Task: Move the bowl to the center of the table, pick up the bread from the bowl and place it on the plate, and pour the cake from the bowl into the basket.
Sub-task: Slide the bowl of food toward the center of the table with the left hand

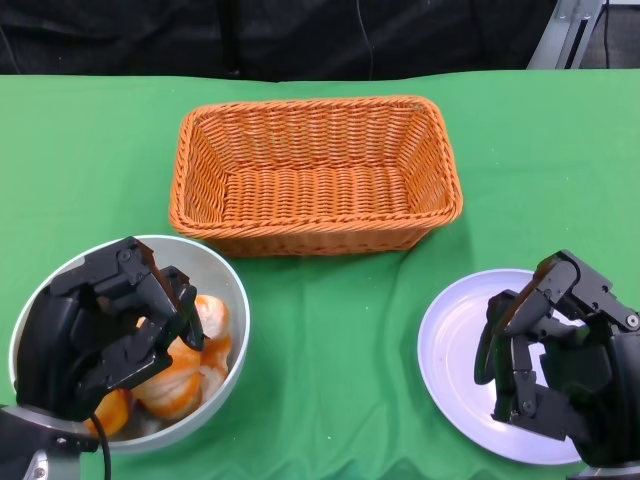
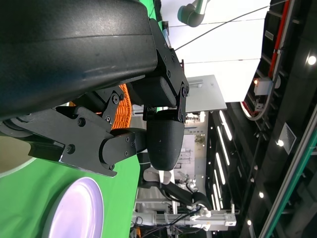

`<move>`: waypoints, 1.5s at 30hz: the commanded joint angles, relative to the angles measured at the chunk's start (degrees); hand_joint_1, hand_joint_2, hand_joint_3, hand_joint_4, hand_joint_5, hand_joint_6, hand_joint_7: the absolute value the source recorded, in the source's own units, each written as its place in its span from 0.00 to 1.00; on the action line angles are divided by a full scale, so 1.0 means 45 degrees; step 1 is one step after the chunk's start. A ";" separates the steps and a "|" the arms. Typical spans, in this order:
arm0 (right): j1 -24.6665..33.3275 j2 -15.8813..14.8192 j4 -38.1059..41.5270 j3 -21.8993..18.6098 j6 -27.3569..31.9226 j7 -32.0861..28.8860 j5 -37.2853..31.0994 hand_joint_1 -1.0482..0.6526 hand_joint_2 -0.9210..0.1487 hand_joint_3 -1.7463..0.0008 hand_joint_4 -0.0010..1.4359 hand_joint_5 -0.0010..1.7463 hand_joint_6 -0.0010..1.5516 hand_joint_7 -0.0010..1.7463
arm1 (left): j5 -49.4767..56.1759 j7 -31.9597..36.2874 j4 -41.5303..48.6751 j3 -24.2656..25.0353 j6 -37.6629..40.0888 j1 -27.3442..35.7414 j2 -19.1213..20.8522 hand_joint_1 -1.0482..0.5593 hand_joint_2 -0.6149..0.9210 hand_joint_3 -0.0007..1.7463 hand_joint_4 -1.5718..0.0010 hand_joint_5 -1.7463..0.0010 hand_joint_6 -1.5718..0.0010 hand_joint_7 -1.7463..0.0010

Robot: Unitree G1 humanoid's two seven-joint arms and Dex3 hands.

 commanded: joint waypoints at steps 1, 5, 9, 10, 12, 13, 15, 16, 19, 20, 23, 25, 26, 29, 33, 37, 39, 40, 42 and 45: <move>0.0099 -0.0052 -0.0107 -0.0086 0.0010 0.0012 0.0183 0.55 0.45 0.20 0.69 1.00 0.45 0.98 | 0.0133 0.0075 0.0055 0.0048 -0.0364 0.0066 0.0063 0.57 0.90 0.38 0.48 0.01 0.47 0.20; 0.0104 0.0061 -0.0111 -0.0084 0.0024 -0.0079 0.0220 0.55 0.46 0.19 0.69 1.00 0.46 0.98 | 0.0406 0.0395 0.0025 0.0029 -0.0524 0.0107 0.0022 0.57 0.90 0.38 0.48 0.01 0.47 0.18; 0.0122 0.0097 -0.0168 -0.0096 0.0192 -0.0178 0.0231 0.55 0.46 0.18 0.69 1.00 0.46 0.97 | 0.0375 0.0364 0.0023 0.0024 -0.0468 0.0100 0.0049 0.57 0.89 0.40 0.49 0.00 0.49 0.17; 0.0122 0.0097 -0.0172 -0.0098 0.0210 -0.0190 0.0228 0.55 0.46 0.18 0.70 1.00 0.46 0.97 | 0.0373 0.0364 0.0028 0.0024 -0.0464 0.0098 0.0053 0.57 0.89 0.40 0.49 0.00 0.49 0.17; 0.0132 -0.0002 -0.0247 -0.0077 0.0388 -0.0029 0.0468 0.56 0.44 0.19 0.69 1.00 0.46 0.97 | 0.0360 0.0393 0.0007 0.0031 -0.0435 0.0100 0.0047 0.57 0.89 0.40 0.49 0.00 0.49 0.16; 0.0139 -0.0033 -0.0281 -0.0072 0.0460 0.0034 0.0564 0.56 0.43 0.20 0.69 1.00 0.46 0.97 | 0.0353 0.0391 0.0011 0.0036 -0.0443 0.0095 0.0044 0.57 0.89 0.40 0.49 0.00 0.49 0.16; 0.0124 -0.0081 -0.0303 -0.0086 0.0569 0.0164 0.0759 0.56 0.42 0.21 0.69 1.00 0.46 0.97 | 0.0343 0.0405 -0.0012 0.0039 -0.0416 0.0097 0.0047 0.58 0.89 0.41 0.49 0.00 0.50 0.16; 0.0124 -0.0086 -0.0309 -0.0091 0.0603 0.0179 0.0788 0.56 0.41 0.21 0.69 1.00 0.46 0.96 | 0.0327 0.0410 -0.0026 0.0038 -0.0378 0.0106 0.0047 0.58 0.89 0.41 0.49 0.00 0.50 0.16; 0.0118 -0.0046 -0.0272 -0.0115 0.0539 0.0097 0.0602 0.56 0.43 0.19 0.69 1.00 0.46 0.96 | 0.0272 0.0438 -0.0073 0.0030 -0.0252 0.0128 0.0031 0.59 0.88 0.42 0.49 0.00 0.49 0.16; 0.0116 -0.0040 -0.0273 -0.0117 0.0543 0.0092 0.0585 0.56 0.43 0.18 0.69 1.00 0.46 0.96 | 0.0285 0.0449 -0.0082 0.0027 -0.0240 0.0130 0.0034 0.59 0.88 0.43 0.49 0.00 0.49 0.16; 0.0105 0.0021 -0.0282 -0.0118 0.0596 0.0060 0.0624 0.56 0.45 0.18 0.70 1.00 0.46 0.96 | 0.0331 0.0477 -0.0078 0.0020 -0.0226 0.0127 0.0045 0.59 0.87 0.45 0.49 0.00 0.49 0.15; 0.0101 0.0038 -0.0301 -0.0139 0.0627 -0.0007 0.0520 0.56 0.45 0.17 0.70 1.00 0.47 0.96 | 0.0259 0.0484 -0.0123 0.0014 -0.0102 0.0134 0.0034 0.59 0.86 0.47 0.49 0.00 0.49 0.15; 0.0103 0.0038 -0.0315 -0.0147 0.0653 -0.0034 0.0477 0.56 0.45 0.17 0.70 1.00 0.47 0.96 | 0.0253 0.0500 -0.0143 0.0015 -0.0071 0.0137 0.0024 0.59 0.85 0.48 0.49 0.00 0.49 0.16; 0.0097 0.0008 -0.0304 -0.0150 0.0684 -0.0013 0.0513 0.56 0.45 0.16 0.70 1.00 0.46 0.96 | 0.0296 0.0513 -0.0155 0.0027 -0.0086 0.0131 0.0013 0.59 0.85 0.49 0.48 0.00 0.49 0.16; 0.0094 -0.0023 -0.0285 -0.0153 0.0698 0.0020 0.0544 0.56 0.46 0.14 0.69 1.00 0.46 0.96 | 0.0342 0.0555 -0.0148 0.0037 -0.0110 0.0136 -0.0005 0.59 0.84 0.49 0.49 0.00 0.49 0.16; 0.0093 0.0024 -0.0220 -0.0168 0.0780 0.0067 0.0783 0.55 0.46 0.14 0.69 1.00 0.46 0.95 | 0.0405 0.0716 -0.0259 0.0021 -0.0076 0.0146 -0.0012 0.59 0.85 0.47 0.49 0.00 0.49 0.16; 0.0118 -0.0004 -0.0269 -0.0161 0.0924 0.0110 0.0919 0.55 0.46 0.15 0.69 1.00 0.46 0.95 | 0.0335 0.0780 -0.0406 0.0022 0.0071 0.0160 0.0017 0.59 0.86 0.45 0.48 0.00 0.49 0.16; 0.0112 -0.0009 -0.0244 -0.0175 0.0907 0.0115 0.0919 0.55 0.46 0.15 0.69 1.00 0.46 0.95 | 0.0263 0.0772 -0.0494 0.0026 0.0175 0.0164 0.0048 0.60 0.86 0.45 0.49 0.00 0.49 0.16; 0.0097 -0.0013 -0.0199 -0.0199 0.0881 0.0120 0.0905 0.55 0.46 0.15 0.69 1.00 0.46 0.95 | 0.0174 0.0731 -0.0597 0.0054 0.0297 0.0156 0.0097 0.60 0.87 0.45 0.49 0.01 0.49 0.17; 0.0098 0.0049 -0.0132 -0.0217 0.0797 0.0027 0.0767 0.55 0.46 0.15 0.69 1.00 0.46 0.95 | 0.0157 0.0774 -0.0784 0.0093 0.0540 0.0193 0.0202 0.61 0.88 0.44 0.48 0.04 0.48 0.21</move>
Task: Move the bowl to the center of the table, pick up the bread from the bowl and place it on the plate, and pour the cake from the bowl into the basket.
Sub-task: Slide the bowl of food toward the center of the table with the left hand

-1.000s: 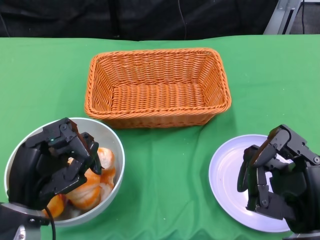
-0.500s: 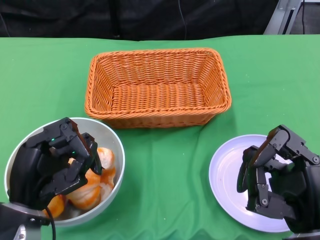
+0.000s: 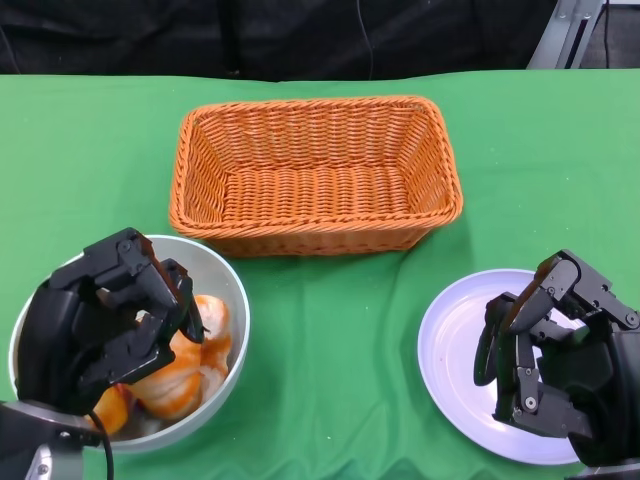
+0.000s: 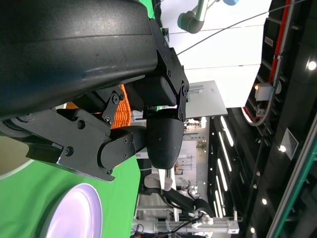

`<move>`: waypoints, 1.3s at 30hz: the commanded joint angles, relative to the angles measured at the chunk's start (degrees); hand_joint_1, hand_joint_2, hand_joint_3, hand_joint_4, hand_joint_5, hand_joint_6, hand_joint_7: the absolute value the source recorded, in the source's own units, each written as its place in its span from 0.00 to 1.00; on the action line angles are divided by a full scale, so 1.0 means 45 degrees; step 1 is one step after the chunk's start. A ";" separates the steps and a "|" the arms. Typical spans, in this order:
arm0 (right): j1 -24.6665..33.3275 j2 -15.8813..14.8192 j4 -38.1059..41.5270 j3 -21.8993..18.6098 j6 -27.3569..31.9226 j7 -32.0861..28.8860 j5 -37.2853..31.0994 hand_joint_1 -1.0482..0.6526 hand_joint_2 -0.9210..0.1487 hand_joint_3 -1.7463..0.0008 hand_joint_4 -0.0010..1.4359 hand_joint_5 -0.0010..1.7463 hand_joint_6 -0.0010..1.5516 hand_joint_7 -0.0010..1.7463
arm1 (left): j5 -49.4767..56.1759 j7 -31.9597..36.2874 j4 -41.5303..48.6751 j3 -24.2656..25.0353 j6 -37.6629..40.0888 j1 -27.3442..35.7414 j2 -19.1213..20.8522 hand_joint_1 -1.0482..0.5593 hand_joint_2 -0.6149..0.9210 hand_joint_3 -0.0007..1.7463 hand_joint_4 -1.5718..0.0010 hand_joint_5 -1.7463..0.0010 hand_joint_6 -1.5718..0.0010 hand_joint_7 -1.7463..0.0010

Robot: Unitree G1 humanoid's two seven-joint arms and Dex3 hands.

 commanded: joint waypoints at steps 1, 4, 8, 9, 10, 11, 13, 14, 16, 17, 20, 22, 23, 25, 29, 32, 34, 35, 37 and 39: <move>0.0063 0.0022 0.0004 -0.0187 -0.0075 -0.0116 -0.0032 0.55 0.46 0.15 0.69 1.00 0.46 0.95 | -0.0137 0.0182 -0.0391 0.0120 0.0362 0.0205 0.0319 0.61 0.89 0.43 0.47 0.07 0.47 0.24; 0.0098 -0.0010 0.0014 -0.0183 -0.0084 -0.0110 -0.0116 0.55 0.46 0.14 0.68 1.00 0.46 0.95 | -0.0012 0.0281 -0.0631 0.0179 0.0521 0.0265 0.0531 0.59 0.95 0.32 0.46 0.16 0.43 0.36; 0.0148 0.0031 0.0001 -0.0185 -0.0055 -0.0199 -0.0243 0.54 0.47 0.14 0.68 1.00 0.45 0.96 | 0.0005 0.0078 -0.0755 0.0248 0.0456 0.0273 0.0825 0.55 1.00 0.19 0.49 0.23 0.43 0.47; 0.0145 0.0022 0.0023 -0.0190 -0.0071 -0.0171 -0.0222 0.54 0.47 0.14 0.68 1.00 0.45 0.96 | -0.0110 -0.0030 -0.0746 0.0283 0.0422 0.0240 0.0869 0.54 1.00 0.17 0.50 0.27 0.42 0.52; 0.0132 0.0024 0.0056 -0.0195 -0.0091 -0.0121 -0.0144 0.54 0.47 0.14 0.68 1.00 0.45 0.96 | -0.0273 -0.0153 -0.0686 0.0328 0.0341 0.0177 0.0865 0.52 1.00 0.13 0.49 0.33 0.40 0.60; 0.0119 0.0024 0.0085 -0.0201 -0.0105 -0.0073 -0.0068 0.54 0.47 0.14 0.68 1.00 0.45 0.97 | -0.0425 -0.0279 -0.0610 0.0372 0.0255 0.0111 0.0854 0.51 1.00 0.10 0.47 0.43 0.37 0.70; 0.0090 0.0026 0.0130 -0.0214 -0.0115 -0.0023 0.0011 0.54 0.47 0.14 0.69 1.00 0.45 0.97 | -0.0655 -0.0534 -0.0461 0.0441 0.0139 -0.0011 0.0886 0.48 1.00 0.06 0.42 0.60 0.31 0.89; 0.0079 0.0023 0.0141 -0.0221 -0.0098 -0.0015 0.0028 0.54 0.47 0.14 0.69 1.00 0.45 0.97 | -0.0703 -0.0630 -0.0396 0.0469 0.0094 -0.0064 0.0919 0.46 1.00 0.04 0.40 0.71 0.32 0.94; 0.0080 -0.0024 0.0111 -0.0248 0.0001 -0.0044 -0.0011 0.54 0.47 0.15 0.69 1.00 0.45 0.97 | -0.0661 -0.0658 -0.0325 0.0543 0.0037 -0.0162 0.0997 0.42 1.00 0.03 0.39 0.86 0.35 0.99; 0.0076 -0.0034 0.0118 -0.0262 0.0018 -0.0058 -0.0027 0.54 0.47 0.15 0.69 1.00 0.45 0.97 | -0.0641 -0.0659 -0.0304 0.0572 0.0021 -0.0195 0.1018 0.40 1.00 0.04 0.40 0.90 0.38 0.99; 0.0068 0.0016 0.0138 -0.0277 0.0031 -0.0123 -0.0065 0.54 0.47 0.15 0.68 1.00 0.45 0.97 | -0.0466 -0.0530 -0.0409 0.0637 -0.0001 -0.0213 0.1120 0.34 1.00 0.07 0.43 0.96 0.46 1.00; 0.0036 0.0043 0.0152 -0.0290 0.0061 -0.0107 0.0016 0.55 0.46 0.15 0.68 1.00 0.45 0.96 | -0.0464 -0.0446 -0.0457 0.0730 0.0046 -0.0231 0.1168 0.30 1.00 0.08 0.46 0.98 0.50 1.00; 0.0026 0.0077 0.0152 -0.0297 0.0056 -0.0149 0.0001 0.55 0.46 0.15 0.68 1.00 0.45 0.96 | -0.0452 -0.0389 -0.0466 0.0794 0.0023 -0.0244 0.1184 0.28 1.00 0.08 0.48 0.99 0.52 1.00; 0.0004 0.0138 0.0187 -0.0315 -0.0027 -0.0220 -0.0085 0.55 0.46 0.15 0.69 1.00 0.45 0.96 | -0.0344 -0.0243 -0.0408 0.0954 -0.0142 -0.0303 0.1221 0.26 1.00 0.10 0.51 1.00 0.56 1.00; -0.0058 0.0145 0.0287 -0.0369 -0.0115 -0.0140 -0.0080 0.56 0.44 0.16 0.67 1.00 0.45 0.96 | -0.0178 0.0149 -0.0231 0.1309 -0.0506 -0.0430 0.1271 0.21 1.00 0.16 0.58 1.00 0.62 1.00; -0.0092 0.0188 0.0323 -0.0425 -0.0098 -0.0205 -0.0125 0.55 0.44 0.17 0.67 1.00 0.45 0.96 | -0.0221 0.0238 -0.0005 0.1515 -0.0744 -0.0542 0.1358 0.18 1.00 0.18 0.61 1.00 0.66 1.00; -0.0142 0.0217 0.0420 -0.0471 -0.0231 -0.0235 -0.0231 0.55 0.44 0.17 0.67 1.00 0.45 0.96 | -0.0215 0.0335 0.0168 0.1645 -0.0789 -0.0623 0.1453 0.17 1.00 0.19 0.63 1.00 0.67 1.00; -0.0164 0.0222 0.0459 -0.0490 -0.0279 -0.0229 -0.0257 0.55 0.44 0.17 0.67 1.00 0.45 0.96 | -0.0193 0.0414 0.0216 0.1694 -0.0765 -0.0649 0.1480 0.17 1.00 0.19 0.63 1.00 0.67 1.00; -0.0182 0.0236 0.0502 -0.0525 -0.0336 -0.0256 -0.0337 0.55 0.44 0.17 0.68 1.00 0.45 0.96 | -0.0192 0.0492 0.0421 0.1807 -0.0727 -0.0729 0.1551 0.16 1.00 0.19 0.65 1.00 0.68 1.00; -0.0159 0.0273 0.0481 -0.0542 -0.0309 -0.0347 -0.0434 0.55 0.44 0.17 0.68 1.00 0.45 0.97 | -0.0229 0.0451 0.0752 0.1871 -0.0768 -0.0832 0.1614 0.16 1.00 0.19 0.67 1.00 0.71 1.00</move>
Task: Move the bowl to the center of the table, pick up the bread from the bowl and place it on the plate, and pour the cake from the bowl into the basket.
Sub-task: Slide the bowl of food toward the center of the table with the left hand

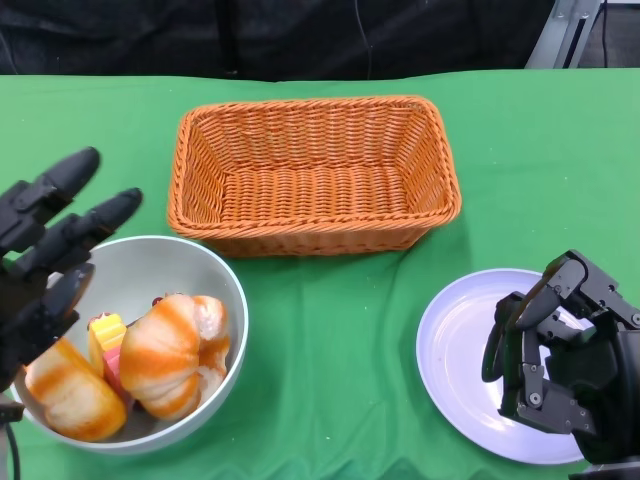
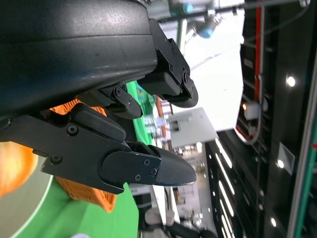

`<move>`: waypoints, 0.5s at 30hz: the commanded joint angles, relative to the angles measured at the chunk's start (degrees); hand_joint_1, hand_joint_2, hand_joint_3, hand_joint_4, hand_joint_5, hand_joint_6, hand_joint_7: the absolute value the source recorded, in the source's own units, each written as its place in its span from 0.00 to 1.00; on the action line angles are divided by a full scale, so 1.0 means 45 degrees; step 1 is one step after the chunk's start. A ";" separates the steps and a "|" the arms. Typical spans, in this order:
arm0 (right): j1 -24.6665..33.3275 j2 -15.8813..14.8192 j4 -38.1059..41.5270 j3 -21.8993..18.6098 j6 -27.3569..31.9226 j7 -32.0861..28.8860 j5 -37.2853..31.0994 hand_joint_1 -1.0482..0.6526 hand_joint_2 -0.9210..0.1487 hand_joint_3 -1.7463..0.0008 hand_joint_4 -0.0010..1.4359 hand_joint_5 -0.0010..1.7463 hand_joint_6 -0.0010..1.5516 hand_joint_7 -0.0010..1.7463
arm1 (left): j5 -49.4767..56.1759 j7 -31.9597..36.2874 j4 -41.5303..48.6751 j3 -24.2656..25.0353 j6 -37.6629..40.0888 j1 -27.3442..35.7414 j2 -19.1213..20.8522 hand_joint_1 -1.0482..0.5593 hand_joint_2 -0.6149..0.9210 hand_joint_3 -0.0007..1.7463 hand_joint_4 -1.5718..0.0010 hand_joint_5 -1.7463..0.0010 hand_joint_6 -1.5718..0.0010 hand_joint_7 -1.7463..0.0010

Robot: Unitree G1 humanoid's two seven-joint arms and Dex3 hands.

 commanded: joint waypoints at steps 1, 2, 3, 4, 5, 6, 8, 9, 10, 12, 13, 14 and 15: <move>-0.0009 0.0033 0.0056 -0.0112 -0.0165 -0.0171 -0.0107 0.55 0.44 0.17 0.68 1.00 0.45 0.97 | 0.0093 0.0121 0.0610 0.0215 -0.0182 -0.0273 0.0344 0.15 1.00 0.19 0.68 1.00 0.72 1.00; 0.0000 0.0032 0.0052 -0.0110 -0.0169 -0.0175 -0.0104 0.55 0.44 0.17 0.68 1.00 0.45 0.97 | 0.0136 0.0146 0.0794 0.0223 -0.0225 -0.0307 0.0346 0.15 1.00 0.19 0.69 1.00 0.74 1.00; 0.0008 0.0004 0.0033 -0.0106 -0.0158 -0.0161 -0.0109 0.54 0.44 0.17 0.67 1.00 0.45 0.97 | 0.0261 0.0280 0.1023 0.0240 -0.0287 -0.0333 0.0321 0.14 1.00 0.20 0.71 1.00 0.75 1.00; 0.0013 -0.0022 0.0016 -0.0102 -0.0145 -0.0142 -0.0103 0.54 0.44 0.17 0.67 1.00 0.44 0.97 | 0.0383 0.0414 0.1219 0.0257 -0.0354 -0.0358 0.0290 0.14 1.00 0.21 0.72 1.00 0.76 1.00; 0.0013 -0.0034 0.0007 -0.0101 -0.0135 -0.0129 -0.0092 0.54 0.44 0.17 0.67 1.00 0.44 0.97 | 0.0482 0.0530 0.1380 0.0268 -0.0421 -0.0382 0.0262 0.13 1.00 0.21 0.73 1.00 0.77 1.00; 0.0012 -0.0040 0.0002 -0.0100 -0.0129 -0.0121 -0.0083 0.55 0.44 0.16 0.67 1.00 0.44 0.97 | 0.0552 0.0604 0.1490 0.0276 -0.0475 -0.0404 0.0244 0.13 1.00 0.22 0.74 1.00 0.78 1.00; 0.0037 -0.0003 -0.0022 -0.0113 -0.0086 -0.0214 -0.0138 0.55 0.45 0.16 0.67 1.00 0.44 0.97 | 0.0660 0.0719 0.1830 0.0314 -0.0555 -0.0496 0.0276 0.12 1.00 0.23 0.75 1.00 0.80 1.00; 0.0048 0.0010 -0.0027 -0.0119 -0.0078 -0.0249 -0.0161 0.55 0.45 0.16 0.67 1.00 0.44 0.97 | 0.0688 0.0753 0.1942 0.0325 -0.0588 -0.0530 0.0291 0.12 1.00 0.24 0.76 1.00 0.81 1.00; 0.0036 0.0026 0.0036 -0.0131 -0.0136 -0.0247 -0.0156 0.55 0.46 0.16 0.67 1.00 0.44 0.98 | 0.0785 0.0817 0.2092 0.0352 -0.0709 -0.0575 0.0342 0.12 1.00 0.24 0.76 1.00 0.82 1.00; 0.0006 0.0026 0.0131 -0.0148 -0.0206 -0.0204 -0.0116 0.54 0.46 0.16 0.67 1.00 0.44 0.98 | 0.0955 0.0972 0.2352 0.0434 -0.0974 -0.0666 0.0429 0.11 1.00 0.25 0.76 1.00 0.82 1.00; -0.0008 0.0026 0.0160 -0.0153 -0.0218 -0.0180 -0.0085 0.54 0.46 0.16 0.68 1.00 0.44 0.98 | 0.1039 0.1052 0.2474 0.0489 -0.1090 -0.0713 0.0476 0.11 1.00 0.26 0.76 1.00 0.82 1.00; -0.0018 0.0023 0.0180 -0.0157 -0.0221 -0.0164 -0.0063 0.54 0.46 0.16 0.68 1.00 0.44 0.98 | 0.1117 0.1119 0.2573 0.0521 -0.1191 -0.0749 0.0514 0.11 1.00 0.26 0.77 1.00 0.82 1.00; -0.0009 0.0015 0.0182 -0.0165 -0.0209 -0.0169 -0.0072 0.54 0.46 0.16 0.68 1.00 0.44 0.98 | 0.1293 0.1281 0.2720 0.0578 -0.1394 -0.0793 0.0580 0.11 1.00 0.26 0.77 1.00 0.83 1.00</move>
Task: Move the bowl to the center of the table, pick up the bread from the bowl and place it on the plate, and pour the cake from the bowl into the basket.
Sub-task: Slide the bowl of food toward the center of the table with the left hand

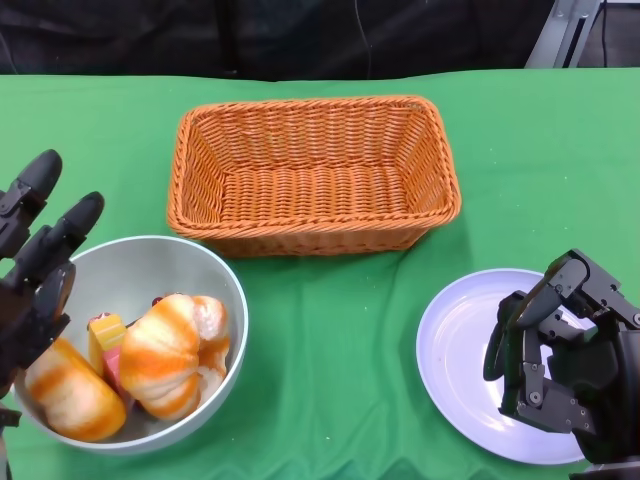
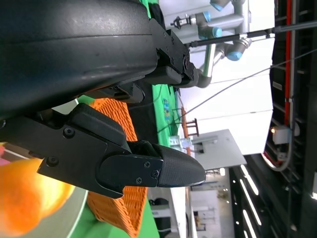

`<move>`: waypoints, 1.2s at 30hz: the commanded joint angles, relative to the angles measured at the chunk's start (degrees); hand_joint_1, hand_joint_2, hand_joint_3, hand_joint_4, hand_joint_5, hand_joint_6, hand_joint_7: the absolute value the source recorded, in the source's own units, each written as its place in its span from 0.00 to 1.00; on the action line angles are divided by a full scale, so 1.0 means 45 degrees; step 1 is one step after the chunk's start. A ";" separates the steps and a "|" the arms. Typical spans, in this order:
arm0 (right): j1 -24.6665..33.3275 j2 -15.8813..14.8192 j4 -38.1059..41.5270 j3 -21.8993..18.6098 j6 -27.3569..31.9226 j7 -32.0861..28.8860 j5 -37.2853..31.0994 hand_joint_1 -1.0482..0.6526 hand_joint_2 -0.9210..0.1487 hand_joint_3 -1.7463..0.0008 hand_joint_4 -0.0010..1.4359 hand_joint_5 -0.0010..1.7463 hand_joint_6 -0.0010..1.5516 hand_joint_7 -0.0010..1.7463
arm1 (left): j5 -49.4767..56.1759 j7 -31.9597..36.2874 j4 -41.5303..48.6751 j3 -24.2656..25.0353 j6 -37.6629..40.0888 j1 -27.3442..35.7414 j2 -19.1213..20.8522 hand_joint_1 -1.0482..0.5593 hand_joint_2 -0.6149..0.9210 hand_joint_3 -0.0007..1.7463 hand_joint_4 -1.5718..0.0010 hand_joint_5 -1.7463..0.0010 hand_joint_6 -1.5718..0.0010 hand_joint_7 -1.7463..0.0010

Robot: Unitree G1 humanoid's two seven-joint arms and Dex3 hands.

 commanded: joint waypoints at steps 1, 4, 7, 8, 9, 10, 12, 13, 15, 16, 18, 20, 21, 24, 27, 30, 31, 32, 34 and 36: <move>-0.0006 -0.0026 0.0151 -0.0149 -0.0197 -0.0026 0.0071 0.54 0.46 0.16 0.68 1.00 0.44 0.98 | 0.0467 0.0515 0.0467 0.0306 -0.0672 -0.0262 0.0516 0.11 1.00 0.28 0.78 1.00 0.83 1.00; 0.0022 -0.0051 0.0107 -0.0152 -0.0134 -0.0067 0.0014 0.54 0.46 0.16 0.68 1.00 0.44 0.98 | 0.0978 0.1034 0.0880 0.0413 -0.1184 -0.0387 0.0721 0.10 1.00 0.29 0.78 1.00 0.83 1.00; 0.0021 -0.0073 0.0137 -0.0150 -0.0164 0.0011 0.0090 0.54 0.46 0.16 0.67 1.00 0.44 0.98 | 0.1370 0.1546 0.1133 0.0451 -0.1463 -0.0464 0.0895 0.10 1.00 0.30 0.77 0.99 0.82 0.99; 0.0015 -0.0072 0.0153 -0.0151 -0.0173 0.0049 0.0149 0.54 0.46 0.16 0.67 1.00 0.44 0.98 | 0.1542 0.1769 0.1217 0.0447 -0.1503 -0.0482 0.0950 0.10 1.00 0.29 0.77 0.99 0.81 0.99; 0.0010 -0.0064 0.0163 -0.0154 -0.0177 0.0072 0.0189 0.54 0.46 0.15 0.67 1.00 0.44 0.98 | 0.1732 0.1993 0.1288 0.0429 -0.1551 -0.0492 0.0998 0.09 1.00 0.29 0.76 0.99 0.81 0.99; 0.0008 -0.0040 0.0148 -0.0149 -0.0165 0.0062 0.0200 0.54 0.46 0.15 0.68 1.00 0.44 0.98 | 0.2104 0.2315 0.1375 0.0390 -0.1654 -0.0484 0.1084 0.09 1.00 0.29 0.76 0.99 0.81 0.99; -0.0008 -0.0033 0.0171 -0.0143 -0.0219 0.0097 0.0214 0.55 0.46 0.15 0.68 1.00 0.44 0.98 | 0.3008 0.2982 0.1598 0.0281 -0.1944 -0.0472 0.1313 0.08 1.00 0.29 0.76 0.99 0.82 1.00; 0.0000 -0.0053 0.0149 -0.0140 -0.0178 0.0111 0.0220 0.55 0.46 0.15 0.68 1.00 0.44 0.98 | 0.3488 0.3323 0.1773 0.0217 -0.2090 -0.0486 0.1436 0.07 1.00 0.30 0.77 1.00 0.82 1.00; 0.0042 -0.0068 0.0093 -0.0128 -0.0107 0.0129 0.0247 0.55 0.46 0.15 0.68 1.00 0.44 0.98 | 0.4140 0.3788 0.2113 0.0081 -0.2335 -0.0510 0.1644 0.08 1.00 0.31 0.78 1.00 0.83 1.00; 0.0053 -0.0072 0.0080 -0.0125 -0.0086 0.0137 0.0263 0.55 0.46 0.15 0.68 1.00 0.44 0.98 | 0.4425 0.3991 0.2252 -0.0003 -0.2384 -0.0507 0.1755 0.08 1.00 0.32 0.78 1.00 0.83 1.00; 0.0050 -0.0058 0.0078 -0.0133 -0.0069 0.0123 0.0303 0.54 0.47 0.15 0.69 1.00 0.45 0.98 | 0.4958 0.4390 0.2511 -0.0175 -0.2382 -0.0496 0.1953 0.08 1.00 0.33 0.80 1.00 0.84 1.00; 0.0071 -0.0072 0.0022 -0.0126 -0.0009 0.0082 0.0272 0.54 0.47 0.15 0.69 1.00 0.45 0.97 | 0.5221 0.4623 0.2628 -0.0365 -0.2204 -0.0452 0.2044 0.08 1.00 0.33 0.80 1.00 0.84 1.00; 0.0082 -0.0101 -0.0005 -0.0122 0.0015 0.0076 0.0235 0.54 0.47 0.15 0.69 1.00 0.45 0.97 | 0.5338 0.4718 0.2736 -0.0473 -0.2155 -0.0444 0.2089 0.08 1.00 0.33 0.81 1.00 0.84 1.00; 0.0076 -0.0102 0.0051 -0.0123 -0.0052 0.0122 0.0295 0.54 0.47 0.15 0.69 1.00 0.45 0.97 | 0.5499 0.4829 0.3466 -0.0740 -0.2355 -0.0609 0.2204 0.08 1.00 0.34 0.82 1.00 0.84 1.00; 0.0068 -0.0084 0.0093 -0.0131 -0.0111 0.0104 0.0269 0.54 0.47 0.15 0.69 1.00 0.45 0.97 | 0.5535 0.4894 0.4143 -0.0919 -0.2720 -0.0815 0.2301 0.09 1.00 0.34 0.82 1.00 0.85 1.00; 0.0085 -0.0077 0.0033 -0.0113 -0.0019 0.0091 0.0292 0.54 0.47 0.15 0.69 1.00 0.45 0.97 | 0.5395 0.4753 0.4890 -0.1091 -0.2886 -0.1020 0.2280 0.09 1.00 0.36 0.84 1.00 0.86 1.00; 0.0078 -0.0078 0.0047 -0.0114 -0.0040 0.0102 0.0297 0.54 0.47 0.15 0.69 1.00 0.45 0.97 | 0.5299 0.4677 0.5064 -0.1120 -0.2903 -0.1068 0.2255 0.09 1.00 0.36 0.85 1.00 0.87 1.00; 0.0081 -0.0073 0.0046 -0.0114 -0.0039 0.0094 0.0295 0.54 0.47 0.14 0.69 1.00 0.45 0.97 | 0.5134 0.4583 0.5231 -0.1120 -0.2940 -0.1119 0.2188 0.09 1.00 0.36 0.86 1.00 0.87 1.00; 0.0089 -0.0087 0.0026 -0.0107 -0.0018 0.0103 0.0293 0.54 0.47 0.14 0.69 1.00 0.45 0.97 | 0.4717 0.4389 0.5555 -0.1102 -0.2956 -0.1205 0.1984 0.10 1.00 0.36 0.87 1.00 0.88 1.00; 0.0118 -0.0110 -0.0075 -0.0088 0.0098 0.0099 0.0308 0.54 0.47 0.14 0.69 1.00 0.45 0.97 | 0.4537 0.4394 0.5744 -0.1133 -0.2952 -0.1228 0.1875 0.10 1.00 0.36 0.88 1.00 0.90 1.00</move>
